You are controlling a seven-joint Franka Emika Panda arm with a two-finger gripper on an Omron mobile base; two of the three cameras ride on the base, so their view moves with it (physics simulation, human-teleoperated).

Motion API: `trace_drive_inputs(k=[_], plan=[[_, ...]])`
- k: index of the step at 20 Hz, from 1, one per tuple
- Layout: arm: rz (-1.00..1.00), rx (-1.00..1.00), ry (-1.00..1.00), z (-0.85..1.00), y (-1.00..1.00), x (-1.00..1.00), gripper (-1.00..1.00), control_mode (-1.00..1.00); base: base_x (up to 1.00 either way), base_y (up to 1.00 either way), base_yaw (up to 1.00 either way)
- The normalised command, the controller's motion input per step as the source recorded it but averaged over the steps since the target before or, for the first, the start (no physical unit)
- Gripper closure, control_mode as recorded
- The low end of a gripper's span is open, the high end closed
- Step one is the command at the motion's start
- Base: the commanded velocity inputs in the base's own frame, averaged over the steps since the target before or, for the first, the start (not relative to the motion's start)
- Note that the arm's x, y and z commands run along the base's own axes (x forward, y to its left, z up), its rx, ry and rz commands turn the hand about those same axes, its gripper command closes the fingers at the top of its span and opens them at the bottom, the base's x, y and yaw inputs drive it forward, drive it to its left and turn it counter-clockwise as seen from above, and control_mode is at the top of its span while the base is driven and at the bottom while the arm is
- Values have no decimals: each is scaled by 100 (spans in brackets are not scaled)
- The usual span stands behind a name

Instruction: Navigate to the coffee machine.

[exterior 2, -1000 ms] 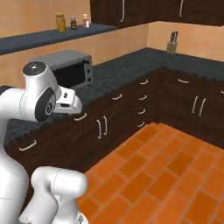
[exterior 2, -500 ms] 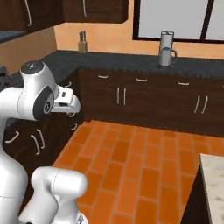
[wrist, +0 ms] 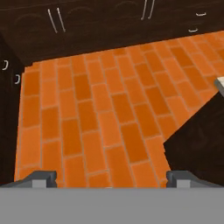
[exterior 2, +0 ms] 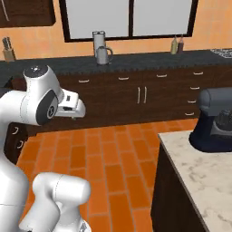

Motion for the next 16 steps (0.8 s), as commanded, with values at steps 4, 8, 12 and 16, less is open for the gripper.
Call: trace_drive_inputs(k=[4,8,12,16], plan=[[0,0,0,0,0,0,-100,100,65,64,-23],[0,0,0,0,0,0,-100,100,100,41,-13],[0,0,0,0,0,0,-100,100,100,41,-6],[0,0,0,0,0,0,-100,100,100,37,-4]])
